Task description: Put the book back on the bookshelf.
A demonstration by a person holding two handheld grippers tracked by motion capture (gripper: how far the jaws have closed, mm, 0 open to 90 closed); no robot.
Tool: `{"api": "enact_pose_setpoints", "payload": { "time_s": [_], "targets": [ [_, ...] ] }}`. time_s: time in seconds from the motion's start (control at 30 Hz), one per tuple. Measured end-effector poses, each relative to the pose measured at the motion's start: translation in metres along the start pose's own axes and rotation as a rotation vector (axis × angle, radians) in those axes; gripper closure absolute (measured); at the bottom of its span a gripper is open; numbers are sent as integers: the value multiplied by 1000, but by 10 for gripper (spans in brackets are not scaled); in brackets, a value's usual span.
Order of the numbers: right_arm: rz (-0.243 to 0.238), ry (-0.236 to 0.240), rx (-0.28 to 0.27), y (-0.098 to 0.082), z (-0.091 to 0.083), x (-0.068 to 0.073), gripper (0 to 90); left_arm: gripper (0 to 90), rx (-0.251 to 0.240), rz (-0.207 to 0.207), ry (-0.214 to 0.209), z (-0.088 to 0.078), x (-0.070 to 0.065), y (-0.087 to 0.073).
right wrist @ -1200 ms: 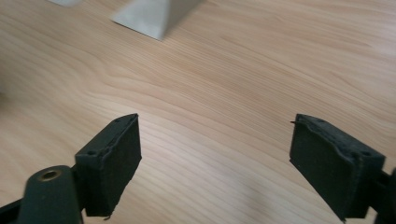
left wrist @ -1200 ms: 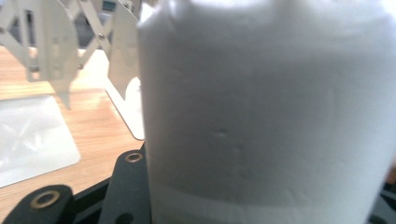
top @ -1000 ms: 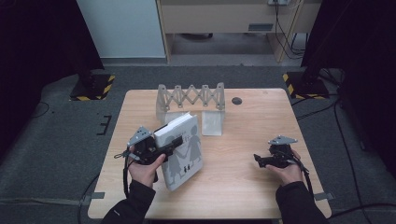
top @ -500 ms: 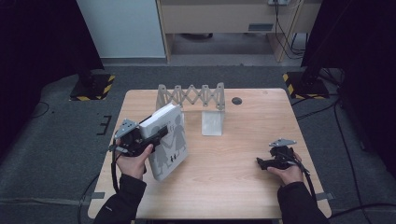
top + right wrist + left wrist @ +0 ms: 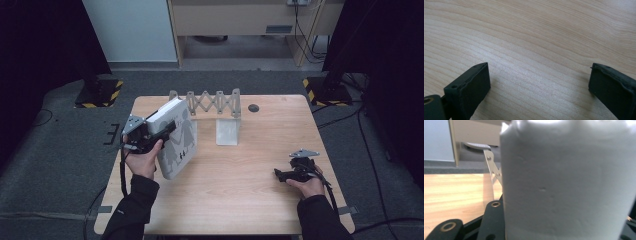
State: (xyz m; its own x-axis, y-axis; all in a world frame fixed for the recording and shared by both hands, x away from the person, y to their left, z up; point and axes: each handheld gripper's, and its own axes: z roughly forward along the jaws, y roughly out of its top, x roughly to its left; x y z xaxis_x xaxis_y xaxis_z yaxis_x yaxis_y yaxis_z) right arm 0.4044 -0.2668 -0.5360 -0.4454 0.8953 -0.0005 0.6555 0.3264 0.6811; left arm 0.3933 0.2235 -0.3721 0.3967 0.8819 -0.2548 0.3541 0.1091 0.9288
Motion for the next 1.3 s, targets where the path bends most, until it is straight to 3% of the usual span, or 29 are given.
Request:
{"api": "enact_pose_setpoints", "payload": {
  "time_s": [0.27, 0.63, 1.0, 1.3],
  "targets": [
    [17, -4, -15, -1, 1, 2, 30, 516, -14, 24, 40, 14, 5, 7],
    [6, 1, -22, -2, 1, 1, 29, 517, -24, -5, 89, 37, 18, 6],
    [5, 2, -20, -2, 1, 2, 31, 516, -48, 21, 127, 59, 19, -5],
    [-4, 8, -24, -2, 1, 3, 32, 516, -27, 18, 131, 69, 23, -21]
  ]
}}
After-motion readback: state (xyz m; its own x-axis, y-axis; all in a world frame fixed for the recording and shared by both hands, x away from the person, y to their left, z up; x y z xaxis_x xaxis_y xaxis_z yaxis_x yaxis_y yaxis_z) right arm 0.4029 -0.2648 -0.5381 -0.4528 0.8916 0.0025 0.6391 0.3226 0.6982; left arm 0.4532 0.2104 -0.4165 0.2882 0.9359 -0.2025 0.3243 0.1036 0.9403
